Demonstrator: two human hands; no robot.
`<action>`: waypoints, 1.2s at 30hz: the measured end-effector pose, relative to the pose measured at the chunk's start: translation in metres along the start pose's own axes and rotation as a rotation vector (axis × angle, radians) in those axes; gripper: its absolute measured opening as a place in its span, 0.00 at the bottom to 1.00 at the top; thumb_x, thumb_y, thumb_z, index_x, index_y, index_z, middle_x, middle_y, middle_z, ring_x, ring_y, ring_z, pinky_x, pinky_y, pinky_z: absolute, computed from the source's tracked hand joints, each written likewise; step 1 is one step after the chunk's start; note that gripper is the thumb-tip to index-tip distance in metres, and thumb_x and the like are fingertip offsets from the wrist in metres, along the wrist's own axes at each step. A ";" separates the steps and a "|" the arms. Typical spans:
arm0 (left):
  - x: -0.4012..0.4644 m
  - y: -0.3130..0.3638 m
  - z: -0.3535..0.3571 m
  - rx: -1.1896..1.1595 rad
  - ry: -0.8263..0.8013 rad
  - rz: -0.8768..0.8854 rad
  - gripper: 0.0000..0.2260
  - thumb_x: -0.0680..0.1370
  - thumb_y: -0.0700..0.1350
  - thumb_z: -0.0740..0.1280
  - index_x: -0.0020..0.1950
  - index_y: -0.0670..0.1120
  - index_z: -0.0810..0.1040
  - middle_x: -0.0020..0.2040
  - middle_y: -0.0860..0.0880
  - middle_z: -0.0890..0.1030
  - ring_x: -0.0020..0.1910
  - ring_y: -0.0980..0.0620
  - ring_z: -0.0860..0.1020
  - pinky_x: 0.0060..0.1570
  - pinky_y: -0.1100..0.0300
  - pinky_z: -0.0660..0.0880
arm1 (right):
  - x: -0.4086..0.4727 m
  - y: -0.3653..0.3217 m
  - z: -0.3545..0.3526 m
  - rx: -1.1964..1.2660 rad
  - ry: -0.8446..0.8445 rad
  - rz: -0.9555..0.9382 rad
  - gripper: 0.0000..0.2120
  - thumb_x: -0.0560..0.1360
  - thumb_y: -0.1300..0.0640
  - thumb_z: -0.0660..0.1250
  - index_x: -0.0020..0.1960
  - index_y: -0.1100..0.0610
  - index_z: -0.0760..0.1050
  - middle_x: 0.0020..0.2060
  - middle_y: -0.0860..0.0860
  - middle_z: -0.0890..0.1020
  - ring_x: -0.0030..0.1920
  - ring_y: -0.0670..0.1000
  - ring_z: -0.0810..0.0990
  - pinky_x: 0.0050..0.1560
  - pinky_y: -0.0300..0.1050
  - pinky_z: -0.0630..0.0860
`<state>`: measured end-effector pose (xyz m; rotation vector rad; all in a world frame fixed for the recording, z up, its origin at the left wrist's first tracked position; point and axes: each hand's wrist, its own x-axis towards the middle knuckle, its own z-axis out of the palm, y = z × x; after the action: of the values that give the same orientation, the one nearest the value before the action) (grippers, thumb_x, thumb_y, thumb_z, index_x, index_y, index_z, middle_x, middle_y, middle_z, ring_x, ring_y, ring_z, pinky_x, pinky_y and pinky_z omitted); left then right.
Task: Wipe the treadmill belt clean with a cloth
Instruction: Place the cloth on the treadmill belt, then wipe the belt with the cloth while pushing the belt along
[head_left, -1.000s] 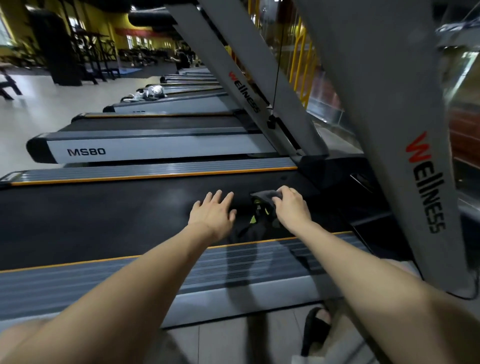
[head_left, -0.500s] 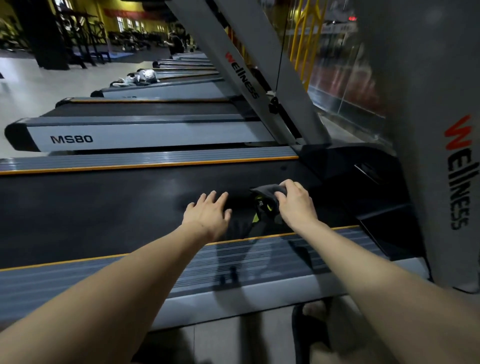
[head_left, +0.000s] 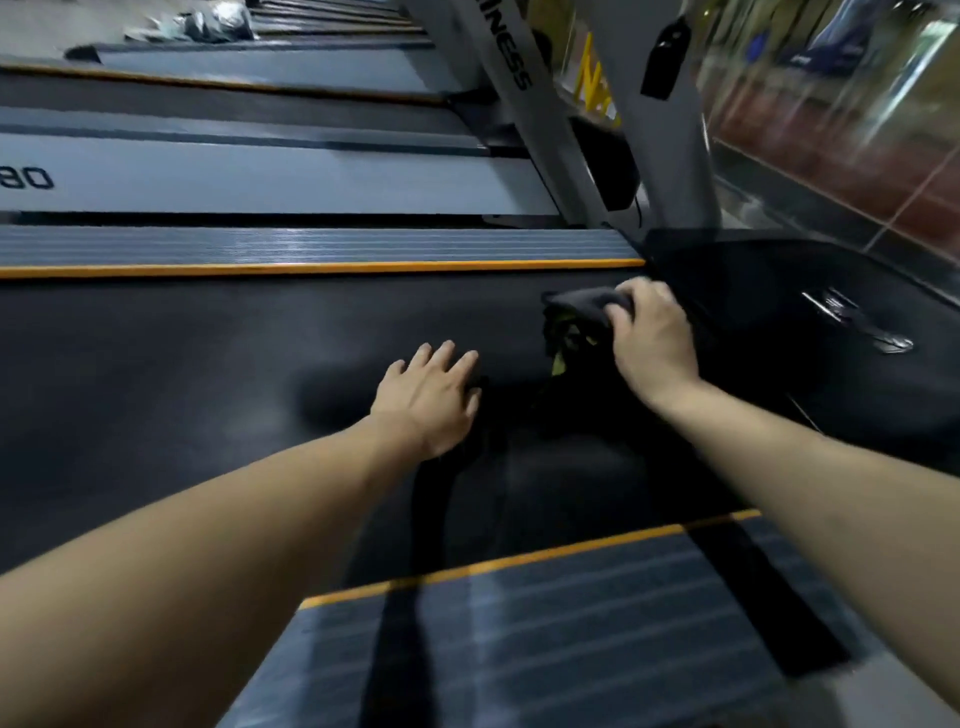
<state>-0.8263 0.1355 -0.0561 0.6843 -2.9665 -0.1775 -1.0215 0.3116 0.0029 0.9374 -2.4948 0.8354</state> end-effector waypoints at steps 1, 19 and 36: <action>0.014 -0.003 0.007 -0.017 0.002 -0.006 0.26 0.83 0.59 0.52 0.80 0.55 0.57 0.81 0.49 0.58 0.80 0.44 0.56 0.74 0.44 0.61 | 0.012 0.005 0.009 0.003 0.032 -0.029 0.06 0.79 0.55 0.65 0.55 0.56 0.74 0.52 0.57 0.76 0.50 0.63 0.78 0.51 0.57 0.76; 0.193 -0.007 0.070 -0.067 -0.087 -0.016 0.24 0.84 0.59 0.48 0.81 0.60 0.54 0.83 0.52 0.51 0.82 0.44 0.47 0.78 0.39 0.48 | 0.062 0.074 0.169 -0.315 -0.513 0.119 0.32 0.77 0.32 0.44 0.79 0.38 0.55 0.82 0.54 0.52 0.81 0.57 0.50 0.78 0.58 0.48; 0.223 -0.021 0.100 -0.072 0.046 -0.021 0.30 0.78 0.65 0.44 0.80 0.61 0.57 0.83 0.56 0.53 0.82 0.51 0.45 0.78 0.39 0.44 | 0.148 0.109 0.215 -0.258 -0.273 0.115 0.30 0.77 0.36 0.58 0.74 0.50 0.70 0.74 0.55 0.71 0.74 0.56 0.67 0.71 0.51 0.61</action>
<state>-1.0284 0.0276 -0.1442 0.7017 -2.8947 -0.2655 -1.2259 0.1708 -0.1321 0.8746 -2.8265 0.4231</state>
